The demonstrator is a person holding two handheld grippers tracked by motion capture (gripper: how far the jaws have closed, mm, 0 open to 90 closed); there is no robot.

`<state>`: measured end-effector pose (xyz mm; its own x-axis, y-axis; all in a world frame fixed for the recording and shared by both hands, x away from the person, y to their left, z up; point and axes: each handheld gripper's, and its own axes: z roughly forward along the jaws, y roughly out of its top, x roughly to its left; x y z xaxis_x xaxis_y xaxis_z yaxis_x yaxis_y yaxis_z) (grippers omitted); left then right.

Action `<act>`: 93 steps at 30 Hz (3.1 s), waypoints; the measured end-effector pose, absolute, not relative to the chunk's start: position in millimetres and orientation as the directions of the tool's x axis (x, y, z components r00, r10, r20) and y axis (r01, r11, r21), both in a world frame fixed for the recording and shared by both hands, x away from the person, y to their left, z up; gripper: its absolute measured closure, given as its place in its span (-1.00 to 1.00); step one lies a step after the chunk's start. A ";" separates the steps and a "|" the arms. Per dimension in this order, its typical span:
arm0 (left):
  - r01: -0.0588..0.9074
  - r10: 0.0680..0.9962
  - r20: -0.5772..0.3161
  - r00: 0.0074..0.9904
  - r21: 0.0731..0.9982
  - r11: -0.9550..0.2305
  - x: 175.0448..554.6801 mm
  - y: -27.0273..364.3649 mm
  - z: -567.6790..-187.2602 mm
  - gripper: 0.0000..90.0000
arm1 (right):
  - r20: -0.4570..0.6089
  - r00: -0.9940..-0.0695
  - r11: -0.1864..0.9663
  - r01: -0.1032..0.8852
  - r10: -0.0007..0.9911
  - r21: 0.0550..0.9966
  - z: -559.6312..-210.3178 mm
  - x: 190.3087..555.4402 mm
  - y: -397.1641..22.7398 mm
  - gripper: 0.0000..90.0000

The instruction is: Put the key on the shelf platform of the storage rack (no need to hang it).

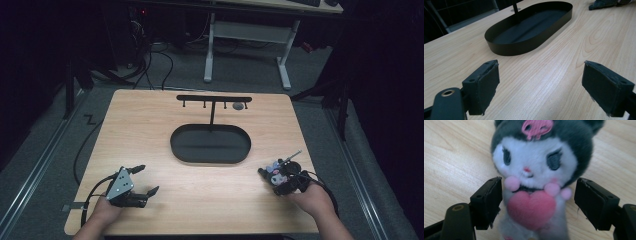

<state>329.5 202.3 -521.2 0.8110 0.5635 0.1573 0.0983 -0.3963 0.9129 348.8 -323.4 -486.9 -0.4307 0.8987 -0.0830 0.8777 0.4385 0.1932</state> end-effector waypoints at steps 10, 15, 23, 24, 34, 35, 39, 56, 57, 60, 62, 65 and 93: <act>0.099 0.565 0.158 0.810 0.913 -0.397 329.5 202.1 -521.3 -0.66 | -0.075 -0.421 0.426 0.877 0.904 0.223 -489.4 342.2 -327.6 -0.25; 0.098 0.563 0.159 0.811 0.912 -0.398 329.3 202.1 -521.3 -0.66 | -0.082 -0.428 0.435 0.871 0.900 0.227 -491.0 341.7 -323.9 -0.16; 0.096 0.565 0.161 0.809 0.913 -0.397 328.9 202.1 -521.3 -0.66 | -0.098 -0.441 0.451 0.863 0.892 0.225 -488.6 341.9 -320.9 0.00; 0.095 0.565 0.161 0.810 0.913 -0.397 328.7 202.2 -521.3 -0.66 | -0.102 -0.442 0.454 0.863 0.891 0.224 -486.9 341.9 -320.3 0.03; 0.098 0.566 0.159 0.809 0.913 -0.397 329.5 202.2 -521.3 -0.66 | -0.082 -0.445 0.450 0.855 0.892 0.258 -466.4 341.0 -311.0 0.05; 0.100 0.568 0.160 0.807 0.912 -0.399 329.7 201.9 -521.3 -0.66 | -0.080 -0.443 0.448 0.855 0.893 0.261 -465.9 340.8 -310.2 0.05; 0.096 0.563 0.161 0.811 0.912 -0.399 329.3 201.9 -521.4 -0.66 | -0.054 -0.430 0.427 0.862 0.901 0.273 -463.0 340.7 -307.2 0.05; 0.101 0.561 0.150 0.814 0.915 -0.392 330.4 203.4 -521.0 -0.66 | -0.051 -0.476 0.469 0.834 0.878 0.290 -446.1 352.1 -277.9 0.05; 0.101 0.561 0.149 0.814 0.915 -0.390 330.3 203.4 -521.1 -0.66 | -0.050 -0.480 0.473 0.832 0.876 0.289 -444.5 353.2 -275.8 0.05; 0.103 0.562 0.146 0.814 0.916 -0.388 330.6 203.6 -521.0 -0.66 | -0.052 -0.488 0.480 0.825 0.871 0.297 -440.1 356.4 -269.1 0.05; 0.102 0.562 0.147 0.814 0.916 -0.388 330.4 203.5 -521.0 -0.66 | -0.049 -0.491 0.481 0.823 0.870 0.304 -437.5 359.0 -264.1 0.05; 0.098 0.558 0.151 0.816 0.915 -0.391 330.3 203.4 -521.0 -0.66 | -0.048 -0.504 0.493 0.813 0.862 0.310 -434.7 364.1 -255.9 0.05; 0.096 0.553 0.144 0.821 0.920 -0.381 329.6 205.4 -520.7 -0.66 | -0.077 -0.557 0.549 0.769 0.827 0.326 -429.8 410.2 -200.2 0.05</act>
<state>329.6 205.4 -520.7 0.8206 0.5531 0.1438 0.0956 -0.3810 0.9196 410.2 -200.2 -429.8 -0.5573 0.8267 -0.0774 0.7694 0.5492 0.3261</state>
